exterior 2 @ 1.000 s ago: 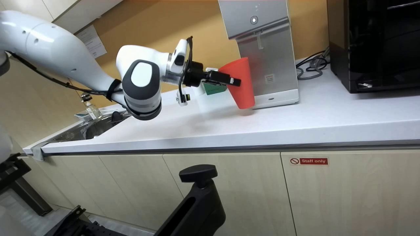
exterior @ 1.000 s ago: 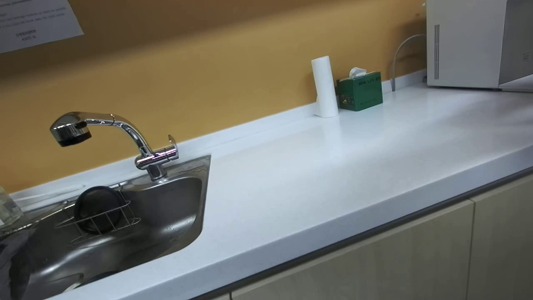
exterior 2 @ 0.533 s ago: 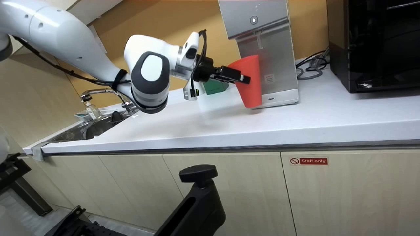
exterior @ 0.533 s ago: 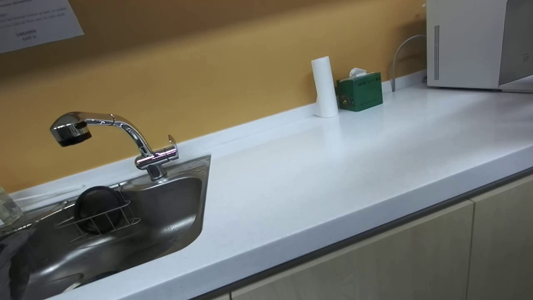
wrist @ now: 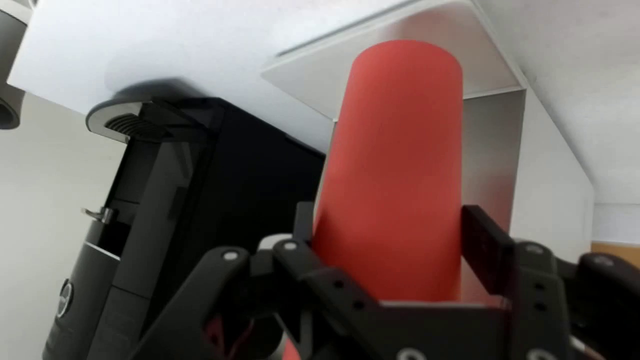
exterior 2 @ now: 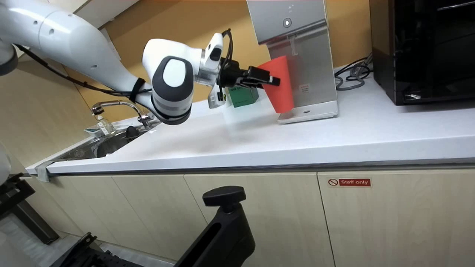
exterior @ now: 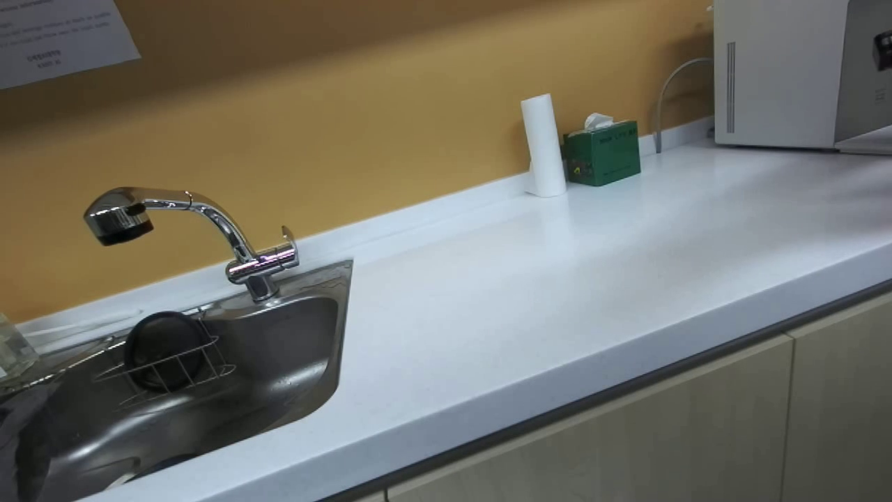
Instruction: Put the orange cup under the dispenser
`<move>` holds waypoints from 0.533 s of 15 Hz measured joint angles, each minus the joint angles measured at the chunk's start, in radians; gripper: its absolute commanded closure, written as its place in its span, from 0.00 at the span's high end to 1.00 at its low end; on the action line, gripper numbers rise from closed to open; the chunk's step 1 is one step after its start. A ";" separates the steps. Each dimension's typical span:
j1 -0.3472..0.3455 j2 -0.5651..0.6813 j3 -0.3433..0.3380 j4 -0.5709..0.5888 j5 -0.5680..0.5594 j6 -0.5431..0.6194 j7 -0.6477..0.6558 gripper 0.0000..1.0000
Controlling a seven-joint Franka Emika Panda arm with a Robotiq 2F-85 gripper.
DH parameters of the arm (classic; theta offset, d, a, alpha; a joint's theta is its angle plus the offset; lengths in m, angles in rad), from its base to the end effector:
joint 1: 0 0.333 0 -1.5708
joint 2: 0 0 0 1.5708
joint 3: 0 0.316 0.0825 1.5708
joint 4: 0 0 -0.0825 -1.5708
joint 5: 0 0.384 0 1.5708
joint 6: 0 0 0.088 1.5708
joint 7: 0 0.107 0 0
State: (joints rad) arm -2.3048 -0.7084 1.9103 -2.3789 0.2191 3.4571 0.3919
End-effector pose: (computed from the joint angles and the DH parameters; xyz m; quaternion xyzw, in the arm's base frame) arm 0.5172 -0.2013 0.3227 0.8253 -0.2730 0.4146 0.2691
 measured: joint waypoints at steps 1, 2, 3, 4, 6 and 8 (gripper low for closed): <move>0.001 -0.009 0.002 0.017 0.000 0.000 -0.006 0.49; 0.000 -0.018 0.005 0.032 0.000 -0.001 -0.010 0.49; -0.003 -0.025 0.011 0.043 0.000 -0.001 -0.011 0.49; -0.010 -0.030 0.019 0.051 -0.001 -0.002 -0.013 0.49; -0.031 -0.035 0.036 0.057 -0.003 -0.002 -0.019 0.49; -0.056 -0.037 0.051 0.058 -0.004 -0.002 -0.023 0.49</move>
State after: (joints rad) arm -2.3606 -0.7455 1.9613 -2.3206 0.2150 3.4553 0.3684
